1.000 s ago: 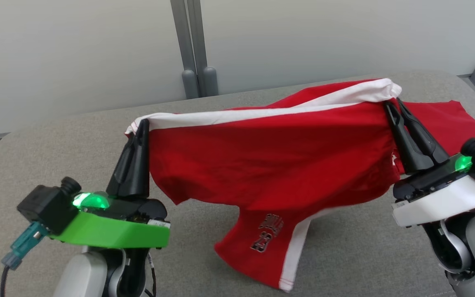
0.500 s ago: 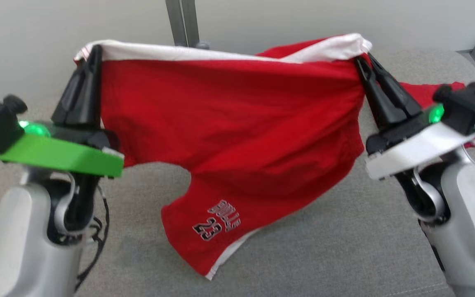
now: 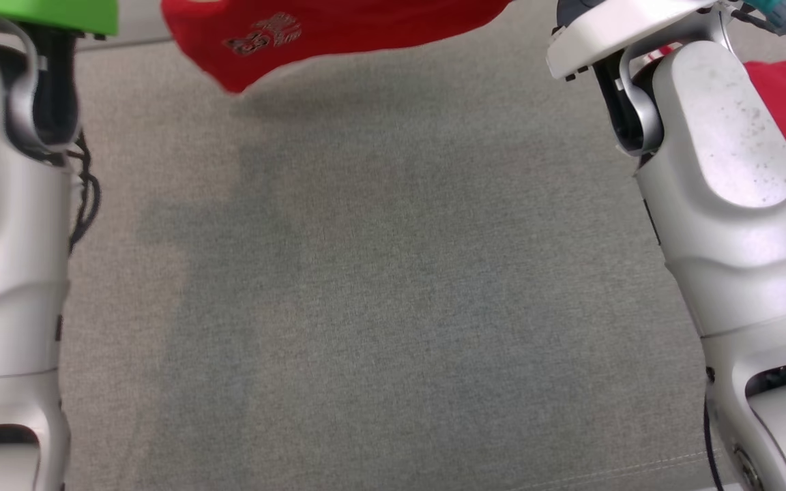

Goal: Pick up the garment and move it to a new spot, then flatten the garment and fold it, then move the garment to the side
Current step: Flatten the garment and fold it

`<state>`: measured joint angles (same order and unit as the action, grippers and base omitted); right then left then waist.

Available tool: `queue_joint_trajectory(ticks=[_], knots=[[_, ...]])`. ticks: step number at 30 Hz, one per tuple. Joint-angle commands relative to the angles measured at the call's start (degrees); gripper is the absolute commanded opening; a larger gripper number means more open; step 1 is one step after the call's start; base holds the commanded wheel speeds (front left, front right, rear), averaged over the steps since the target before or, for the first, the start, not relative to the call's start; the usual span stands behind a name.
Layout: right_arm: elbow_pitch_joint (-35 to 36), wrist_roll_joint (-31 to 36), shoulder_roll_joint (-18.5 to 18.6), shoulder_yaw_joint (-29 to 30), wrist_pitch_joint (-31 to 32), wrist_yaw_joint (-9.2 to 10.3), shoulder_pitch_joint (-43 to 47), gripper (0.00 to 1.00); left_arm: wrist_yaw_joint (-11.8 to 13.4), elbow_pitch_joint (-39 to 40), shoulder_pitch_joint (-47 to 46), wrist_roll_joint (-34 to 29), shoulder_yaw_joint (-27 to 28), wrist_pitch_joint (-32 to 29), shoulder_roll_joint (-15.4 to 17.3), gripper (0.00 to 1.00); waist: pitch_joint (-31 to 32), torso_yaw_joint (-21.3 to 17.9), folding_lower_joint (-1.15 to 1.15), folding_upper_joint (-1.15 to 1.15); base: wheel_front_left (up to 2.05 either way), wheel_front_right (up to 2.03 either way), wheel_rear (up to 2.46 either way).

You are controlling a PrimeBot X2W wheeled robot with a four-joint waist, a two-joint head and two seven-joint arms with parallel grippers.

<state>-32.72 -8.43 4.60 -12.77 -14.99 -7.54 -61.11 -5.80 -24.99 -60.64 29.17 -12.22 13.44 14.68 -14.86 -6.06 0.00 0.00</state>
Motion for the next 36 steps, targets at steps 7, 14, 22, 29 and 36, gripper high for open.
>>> queue_joint_trajectory(ticks=[7,14,22,29,36], knots=[[0.4,1.4,-1.5,1.6,-0.2,0.1,9.9,0.0,-1.5,-3.6,8.0,0.7,1.2,1.9,-2.8,0.0,-10.0,2.5,0.0,0.0,0.0,0.0,0.0],[10.6,-1.4,-1.2,0.2,-0.2,0.1,18.0,0.0,-1.7,8.3,18.4,2.0,3.6,1.7,-3.9,0.0,-9.0,2.5,0.0,0.0,0.0,0.0,0.0],[21.7,-6.6,2.4,-1.3,-0.2,0.1,32.7,0.0,-1.7,22.4,35.2,0.2,3.7,1.8,-4.5,0.0,-2.8,3.3,0.0,0.0,0.0,0.0,0.0],[29.7,-9.4,4.6,-1.3,-0.2,0.1,47.4,0.0,-1.7,32.5,52.1,-2.4,3.4,1.8,-6.6,0.0,5.4,4.3,0.0,0.0,0.0,0.0,0.0],[36.4,-11.4,6.8,-2.5,-0.2,0.1,61.5,0.0,-1.7,40.7,65.6,-4.2,2.3,1.8,-8.3,0.0,11.5,4.5,0.0,0.0,0.0,0.0,0.0]])
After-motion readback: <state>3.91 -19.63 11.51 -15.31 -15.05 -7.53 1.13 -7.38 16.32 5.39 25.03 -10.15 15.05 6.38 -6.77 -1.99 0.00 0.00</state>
